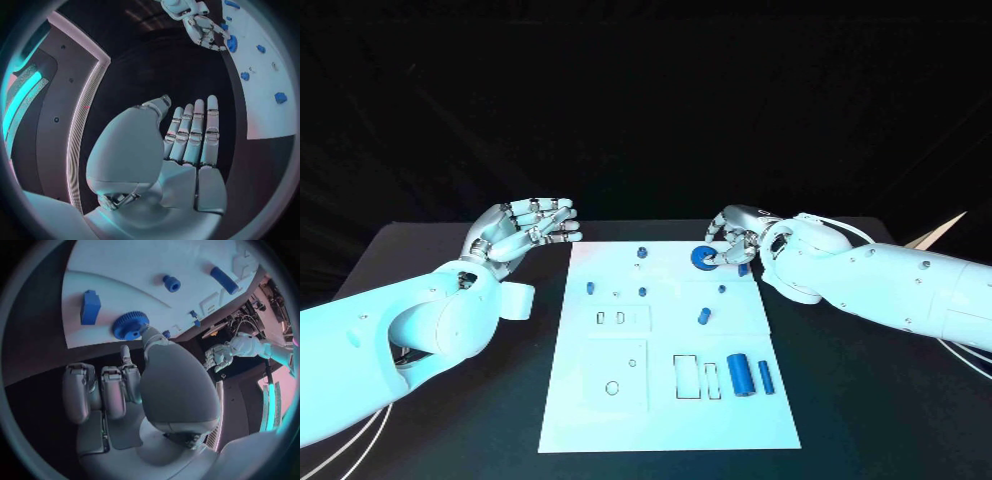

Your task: Assemble the parts on the task board

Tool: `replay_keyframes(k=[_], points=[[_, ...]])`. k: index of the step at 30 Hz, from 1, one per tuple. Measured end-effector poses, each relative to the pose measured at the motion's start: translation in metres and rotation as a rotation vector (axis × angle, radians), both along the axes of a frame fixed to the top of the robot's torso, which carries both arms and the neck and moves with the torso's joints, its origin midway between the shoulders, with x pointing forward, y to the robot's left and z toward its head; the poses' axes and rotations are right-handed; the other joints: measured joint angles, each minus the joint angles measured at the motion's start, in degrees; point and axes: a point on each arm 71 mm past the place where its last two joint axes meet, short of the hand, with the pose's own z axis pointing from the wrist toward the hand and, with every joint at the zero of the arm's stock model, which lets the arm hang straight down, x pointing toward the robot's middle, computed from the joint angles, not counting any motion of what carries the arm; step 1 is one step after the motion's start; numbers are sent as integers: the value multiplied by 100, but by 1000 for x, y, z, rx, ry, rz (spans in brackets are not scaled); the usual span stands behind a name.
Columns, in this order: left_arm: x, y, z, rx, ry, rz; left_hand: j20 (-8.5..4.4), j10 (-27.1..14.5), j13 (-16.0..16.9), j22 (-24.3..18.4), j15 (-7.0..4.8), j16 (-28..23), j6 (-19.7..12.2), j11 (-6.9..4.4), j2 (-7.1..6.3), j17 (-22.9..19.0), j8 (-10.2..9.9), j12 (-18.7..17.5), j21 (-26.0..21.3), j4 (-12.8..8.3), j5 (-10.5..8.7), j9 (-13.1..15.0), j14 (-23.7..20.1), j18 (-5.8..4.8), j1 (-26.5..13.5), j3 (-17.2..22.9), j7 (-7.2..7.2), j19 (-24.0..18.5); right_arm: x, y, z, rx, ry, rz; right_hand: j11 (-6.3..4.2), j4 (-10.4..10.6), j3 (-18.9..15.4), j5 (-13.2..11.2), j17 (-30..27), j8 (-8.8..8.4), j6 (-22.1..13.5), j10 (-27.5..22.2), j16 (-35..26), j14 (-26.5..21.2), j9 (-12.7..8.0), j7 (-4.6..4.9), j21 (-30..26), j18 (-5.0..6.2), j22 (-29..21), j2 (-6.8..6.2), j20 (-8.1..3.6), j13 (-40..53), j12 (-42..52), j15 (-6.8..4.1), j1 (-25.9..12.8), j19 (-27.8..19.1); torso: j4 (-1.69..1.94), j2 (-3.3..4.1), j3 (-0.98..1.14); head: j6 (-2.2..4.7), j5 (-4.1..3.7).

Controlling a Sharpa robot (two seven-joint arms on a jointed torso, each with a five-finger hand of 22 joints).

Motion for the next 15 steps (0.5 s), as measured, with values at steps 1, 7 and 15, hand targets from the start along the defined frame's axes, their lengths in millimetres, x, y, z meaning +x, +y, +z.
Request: replay_keyframes(k=[1,7,15], points=[[0,0,0,0,0,0,0,0,0,0,0,0,0,0,0,0,0,0,0,0,0,0,0,0,0,0,0,0,0,0,0,-1,3,0,1,0,0,0,0,0,0,1,0,0,0,0,0,0,0,0,0,0,0,0,0,0,0,0,0,-2,0],[0,0,0,0,1,0,0,0,0,0,0,0,0,0,0,1,0,0,0,0,0,0,0,0,0,0,0,0,1,2,-4,-7,22,3,-2,0,0,0,0,0,64,39,28,0,-1,37,133,-1,0,0,0,0,1,0,0,1,-1,0,2,-14,0],[0,0,0,1,1,0,0,0,0,0,0,0,0,0,0,2,0,0,0,0,0,0,0,0,0,0,0,0,2,4,-6,-8,33,5,-2,0,0,0,0,0,64,41,28,0,1,37,133,0,0,0,0,0,2,0,0,3,0,1,5,-19,0]])
